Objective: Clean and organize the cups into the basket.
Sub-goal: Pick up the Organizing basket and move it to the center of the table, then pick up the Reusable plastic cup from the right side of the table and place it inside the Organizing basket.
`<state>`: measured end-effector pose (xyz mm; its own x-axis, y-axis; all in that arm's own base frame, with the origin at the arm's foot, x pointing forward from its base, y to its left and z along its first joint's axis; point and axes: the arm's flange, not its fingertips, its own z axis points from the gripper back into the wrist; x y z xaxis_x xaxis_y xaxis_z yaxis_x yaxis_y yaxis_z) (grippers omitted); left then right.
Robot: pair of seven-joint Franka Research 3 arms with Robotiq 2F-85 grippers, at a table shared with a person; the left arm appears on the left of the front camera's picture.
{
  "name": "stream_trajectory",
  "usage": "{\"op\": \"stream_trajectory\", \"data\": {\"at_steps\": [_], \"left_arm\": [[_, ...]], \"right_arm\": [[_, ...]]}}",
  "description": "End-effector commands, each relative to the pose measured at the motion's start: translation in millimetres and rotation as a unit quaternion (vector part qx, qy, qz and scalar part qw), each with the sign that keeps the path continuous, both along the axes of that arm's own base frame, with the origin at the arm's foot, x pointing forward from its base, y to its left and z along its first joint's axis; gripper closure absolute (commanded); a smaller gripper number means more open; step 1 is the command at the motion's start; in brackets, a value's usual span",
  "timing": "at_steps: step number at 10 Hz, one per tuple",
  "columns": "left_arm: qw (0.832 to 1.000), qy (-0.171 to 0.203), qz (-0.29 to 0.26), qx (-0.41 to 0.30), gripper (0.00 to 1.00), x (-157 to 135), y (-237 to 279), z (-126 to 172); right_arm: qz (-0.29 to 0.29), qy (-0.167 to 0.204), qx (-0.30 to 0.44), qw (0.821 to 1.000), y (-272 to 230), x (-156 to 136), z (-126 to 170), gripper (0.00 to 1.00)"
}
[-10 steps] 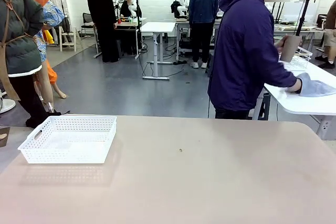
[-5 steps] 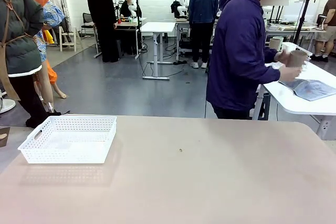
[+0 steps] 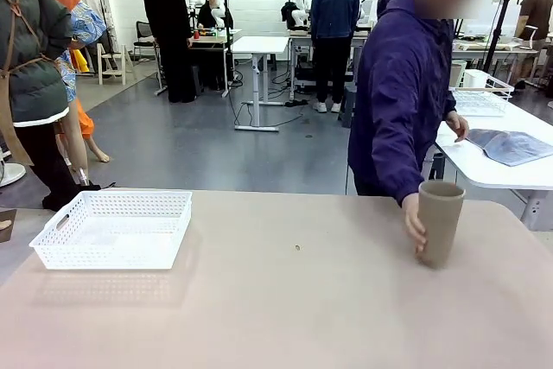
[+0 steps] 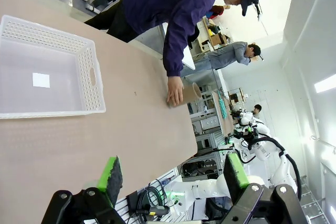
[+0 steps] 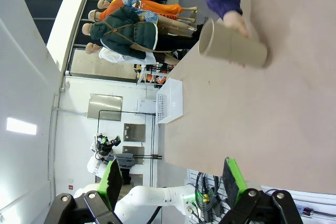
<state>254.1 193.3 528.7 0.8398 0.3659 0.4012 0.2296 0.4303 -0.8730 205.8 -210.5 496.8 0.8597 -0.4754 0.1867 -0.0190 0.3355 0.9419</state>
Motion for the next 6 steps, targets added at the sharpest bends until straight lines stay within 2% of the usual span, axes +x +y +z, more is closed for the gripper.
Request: {"op": "stream_trajectory", "data": {"at_steps": [1, 6], "left_arm": [[1.000, -0.008, 0.000, -0.003, 0.00, 1.1, 1.0, 1.3], [1.000, -0.008, 0.000, -0.003, 0.00, 1.1, 1.0, 1.3]], "right_arm": [[0.000, -0.014, 0.007, 1.000, -0.7, 1.6, 0.6, 0.00], [0.000, -0.014, 0.007, 1.000, -0.7, 1.6, 0.6, 0.00]]}}
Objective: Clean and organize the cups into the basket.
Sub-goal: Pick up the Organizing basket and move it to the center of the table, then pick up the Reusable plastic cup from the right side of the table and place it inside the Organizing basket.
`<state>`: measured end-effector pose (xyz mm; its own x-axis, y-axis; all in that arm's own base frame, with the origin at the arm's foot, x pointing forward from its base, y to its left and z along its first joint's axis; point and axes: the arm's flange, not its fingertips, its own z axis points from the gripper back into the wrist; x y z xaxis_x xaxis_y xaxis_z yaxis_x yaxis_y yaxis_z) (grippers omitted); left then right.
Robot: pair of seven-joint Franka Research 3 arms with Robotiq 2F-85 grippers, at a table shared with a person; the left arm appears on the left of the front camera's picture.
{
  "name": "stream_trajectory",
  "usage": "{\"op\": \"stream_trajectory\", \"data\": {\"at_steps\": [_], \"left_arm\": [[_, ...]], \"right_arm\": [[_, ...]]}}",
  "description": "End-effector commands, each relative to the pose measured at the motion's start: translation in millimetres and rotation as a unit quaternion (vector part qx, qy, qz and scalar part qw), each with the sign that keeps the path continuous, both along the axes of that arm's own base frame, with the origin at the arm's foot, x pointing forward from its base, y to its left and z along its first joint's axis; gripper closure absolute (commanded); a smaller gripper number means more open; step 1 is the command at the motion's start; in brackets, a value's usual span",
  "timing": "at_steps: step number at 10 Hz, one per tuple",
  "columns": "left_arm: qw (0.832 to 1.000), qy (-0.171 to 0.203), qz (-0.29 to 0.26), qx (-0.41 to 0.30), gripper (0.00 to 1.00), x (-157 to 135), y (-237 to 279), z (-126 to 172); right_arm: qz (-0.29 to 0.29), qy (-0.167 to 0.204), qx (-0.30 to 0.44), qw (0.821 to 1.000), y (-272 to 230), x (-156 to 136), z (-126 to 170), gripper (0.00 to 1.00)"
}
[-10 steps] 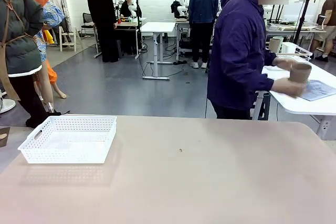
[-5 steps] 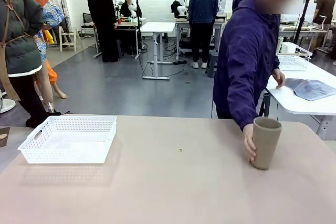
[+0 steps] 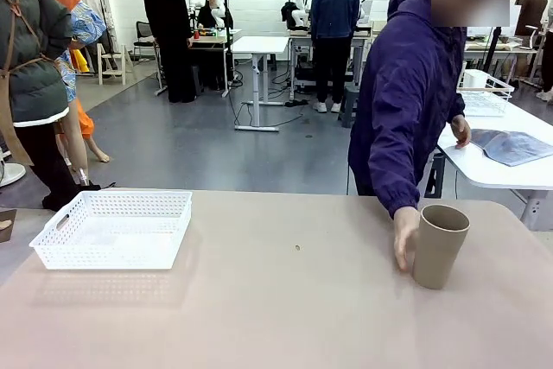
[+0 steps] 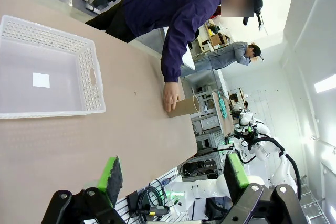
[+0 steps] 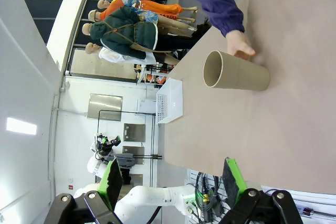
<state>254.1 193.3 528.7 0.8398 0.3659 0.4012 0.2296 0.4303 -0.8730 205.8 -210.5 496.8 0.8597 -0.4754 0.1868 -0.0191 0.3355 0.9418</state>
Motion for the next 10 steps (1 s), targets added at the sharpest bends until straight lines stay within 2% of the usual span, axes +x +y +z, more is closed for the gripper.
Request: {"op": "stream_trajectory", "data": {"at_steps": [1, 2, 3, 4, 6, 8, 10], "left_arm": [[1.000, 0.000, 0.000, 0.000, 0.00, 0, 0, 0], [0.999, 0.005, -0.002, 0.054, 0.00, 18, -1, 7], [0.992, 0.025, -0.006, 0.120, 0.00, 36, -5, 17], [0.978, 0.050, -0.012, 0.205, 0.00, 54, -9, 26], [0.937, 0.093, -0.006, 0.335, 0.00, 87, -23, 40], [0.896, 0.131, 0.012, 0.425, 0.00, 113, -43, 32], [0.844, 0.124, 0.028, 0.521, 0.00, 136, -75, -9]], "right_arm": [[0.000, 0.000, 0.000, 1.000, 0, 0, 0, 0.00], [0.058, -0.060, -0.045, 0.995, 4, 13, -3, 0.00], [0.130, -0.118, -0.080, 0.981, 7, 33, -5, 0.00], [0.178, -0.187, -0.132, 0.957, 6, 59, -9, 0.00], [0.242, -0.256, -0.191, 0.916, 4, 102, -25, 0.00], [0.299, -0.274, -0.219, 0.888, 17, 113, -42, 0.00], [0.323, -0.280, -0.208, 0.880, 30, 112, -54, 0.00]]}}
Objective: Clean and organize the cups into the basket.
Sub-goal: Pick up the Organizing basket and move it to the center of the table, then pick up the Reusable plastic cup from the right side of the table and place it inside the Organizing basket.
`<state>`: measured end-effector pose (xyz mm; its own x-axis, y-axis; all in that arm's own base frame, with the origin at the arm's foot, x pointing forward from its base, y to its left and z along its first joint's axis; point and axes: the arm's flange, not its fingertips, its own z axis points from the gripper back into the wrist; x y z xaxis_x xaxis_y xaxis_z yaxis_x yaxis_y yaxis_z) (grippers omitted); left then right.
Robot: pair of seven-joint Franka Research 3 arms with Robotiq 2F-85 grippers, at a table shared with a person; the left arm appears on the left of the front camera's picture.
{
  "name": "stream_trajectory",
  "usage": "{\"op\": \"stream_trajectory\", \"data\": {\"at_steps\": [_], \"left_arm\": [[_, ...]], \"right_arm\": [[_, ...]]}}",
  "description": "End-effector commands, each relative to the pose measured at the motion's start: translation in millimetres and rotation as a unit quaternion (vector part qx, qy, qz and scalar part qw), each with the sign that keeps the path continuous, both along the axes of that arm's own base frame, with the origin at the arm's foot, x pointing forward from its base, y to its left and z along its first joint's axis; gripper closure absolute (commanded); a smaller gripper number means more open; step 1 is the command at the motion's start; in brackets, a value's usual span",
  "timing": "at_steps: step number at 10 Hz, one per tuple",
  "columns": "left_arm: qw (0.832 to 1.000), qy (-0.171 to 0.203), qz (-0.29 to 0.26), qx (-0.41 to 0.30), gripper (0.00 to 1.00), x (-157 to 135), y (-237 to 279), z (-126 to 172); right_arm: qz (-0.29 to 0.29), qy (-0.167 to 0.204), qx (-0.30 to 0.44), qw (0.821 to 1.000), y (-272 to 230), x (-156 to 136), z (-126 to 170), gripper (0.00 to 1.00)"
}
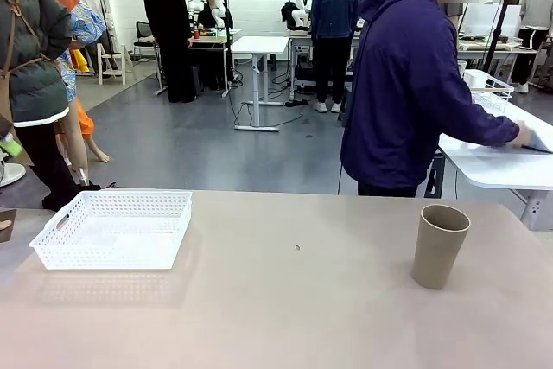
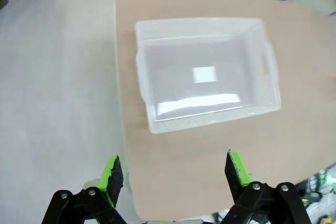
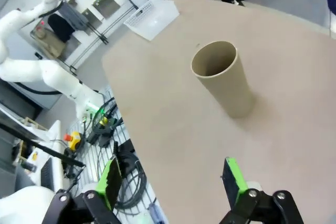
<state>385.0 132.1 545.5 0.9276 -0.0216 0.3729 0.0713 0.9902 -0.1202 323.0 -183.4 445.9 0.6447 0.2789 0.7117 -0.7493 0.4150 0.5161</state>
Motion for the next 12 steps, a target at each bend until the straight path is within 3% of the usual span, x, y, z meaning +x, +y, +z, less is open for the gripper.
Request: {"op": "stream_trajectory", "data": {"at_steps": [1, 3, 4, 5, 8, 10, 12], "left_arm": [[0.997, 0.013, 0.005, 0.071, 0.00, 11, -29, -47], [0.997, 0.004, -0.002, 0.077, 0.00, 15, -42, -80], [0.999, -0.014, -0.009, 0.043, 0.00, 13, -38, -77], [0.997, 0.008, -0.015, 0.077, 0.00, 15, -43, -71], [0.997, 0.008, -0.015, 0.077, 0.00, 15, -43, -71], [0.996, 0.006, -0.007, 0.088, 0.00, 19, -43, -82], [0.996, 0.001, 0.000, 0.086, 0.00, 21, -36, -74]], "right_arm": [[0.014, 0.006, 0.018, 1.000, 5, -9, -5, 0.00], [0.004, 0.027, 0.063, 0.998, -1, -18, -6, 0.00], [0.012, 0.009, 0.018, 1.000, 5, -6, -6, 0.00], [0.012, 0.009, 0.018, 1.000, 5, -6, -6, 0.00], [0.014, 0.015, 0.026, 0.999, 5, -10, -6, 0.00], [0.153, -0.055, -0.002, 0.987, 28, 13, -32, 0.00], [0.207, -0.093, 0.009, 0.974, 39, 36, -49, 0.00]]}}
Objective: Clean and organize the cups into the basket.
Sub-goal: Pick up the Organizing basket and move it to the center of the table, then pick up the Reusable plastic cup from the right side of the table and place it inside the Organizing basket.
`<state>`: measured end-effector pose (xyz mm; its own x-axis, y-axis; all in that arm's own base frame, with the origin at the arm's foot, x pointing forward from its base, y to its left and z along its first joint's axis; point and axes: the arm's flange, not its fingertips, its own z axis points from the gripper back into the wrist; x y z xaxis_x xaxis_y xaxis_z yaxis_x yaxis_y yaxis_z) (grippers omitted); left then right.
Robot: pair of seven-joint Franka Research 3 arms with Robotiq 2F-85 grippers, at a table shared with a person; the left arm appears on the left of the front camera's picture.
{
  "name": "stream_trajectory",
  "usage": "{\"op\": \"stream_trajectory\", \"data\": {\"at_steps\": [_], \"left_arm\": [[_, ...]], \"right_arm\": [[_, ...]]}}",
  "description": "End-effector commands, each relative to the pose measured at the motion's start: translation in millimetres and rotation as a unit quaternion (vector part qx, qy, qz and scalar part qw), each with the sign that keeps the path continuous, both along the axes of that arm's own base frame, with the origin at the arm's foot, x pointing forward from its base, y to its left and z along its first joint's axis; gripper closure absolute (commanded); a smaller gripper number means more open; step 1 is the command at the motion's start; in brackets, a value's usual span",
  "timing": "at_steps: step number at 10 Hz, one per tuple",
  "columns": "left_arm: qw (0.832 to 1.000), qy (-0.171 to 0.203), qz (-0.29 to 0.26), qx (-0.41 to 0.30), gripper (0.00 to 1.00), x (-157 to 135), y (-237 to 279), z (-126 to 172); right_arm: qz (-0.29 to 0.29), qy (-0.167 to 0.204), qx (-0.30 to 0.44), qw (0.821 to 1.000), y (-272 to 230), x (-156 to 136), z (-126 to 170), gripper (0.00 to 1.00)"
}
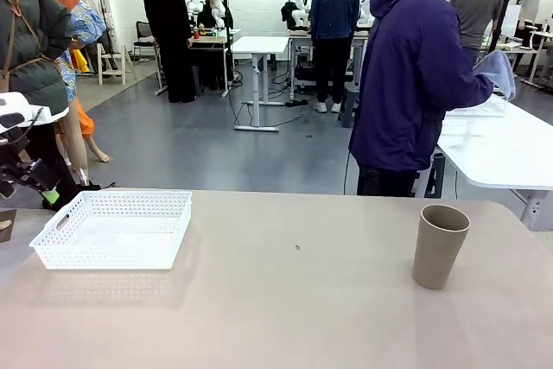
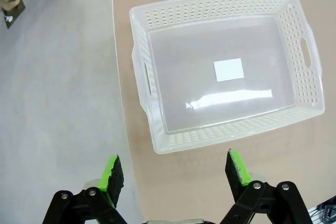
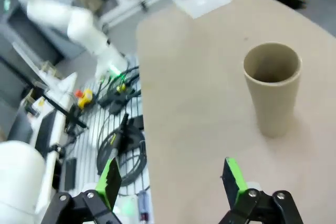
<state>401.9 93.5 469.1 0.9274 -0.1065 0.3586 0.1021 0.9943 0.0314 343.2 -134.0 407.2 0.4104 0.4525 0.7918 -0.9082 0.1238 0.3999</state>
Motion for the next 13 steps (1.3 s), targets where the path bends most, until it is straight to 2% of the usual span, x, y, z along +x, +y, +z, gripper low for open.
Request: {"op": "stream_trajectory", "data": {"at_steps": [1, 6, 7, 8, 11, 13], "left_arm": [[1.000, 0.014, 0.021, 0.005, 0.00, 7, 10, 5], [0.999, 0.043, 0.024, -0.008, 0.00, 23, 23, -10], [1.000, 0.023, 0.016, -0.004, 0.00, 12, 20, -3], [1.000, 0.023, 0.016, -0.004, 0.00, 12, 20, -3], [1.000, 0.023, 0.016, -0.004, 0.00, 12, 20, -3], [1.000, 0.023, 0.016, -0.004, 0.00, 12, 20, -3]], "right_arm": [[0.070, -0.047, -0.020, 0.996, -6, 26, -24, 0.00], [0.125, -0.072, 0.002, 0.990, 19, 57, -76, 0.00], [0.128, -0.072, 0.001, 0.989, 27, 61, -83, 0.00], [0.131, -0.071, 0.001, 0.989, 36, 66, -90, 0.00], [0.133, -0.078, 0.005, 0.988, 54, 77, -97, 0.00], [0.114, -0.086, 0.018, 0.990, 55, 88, -96, 0.00]]}}
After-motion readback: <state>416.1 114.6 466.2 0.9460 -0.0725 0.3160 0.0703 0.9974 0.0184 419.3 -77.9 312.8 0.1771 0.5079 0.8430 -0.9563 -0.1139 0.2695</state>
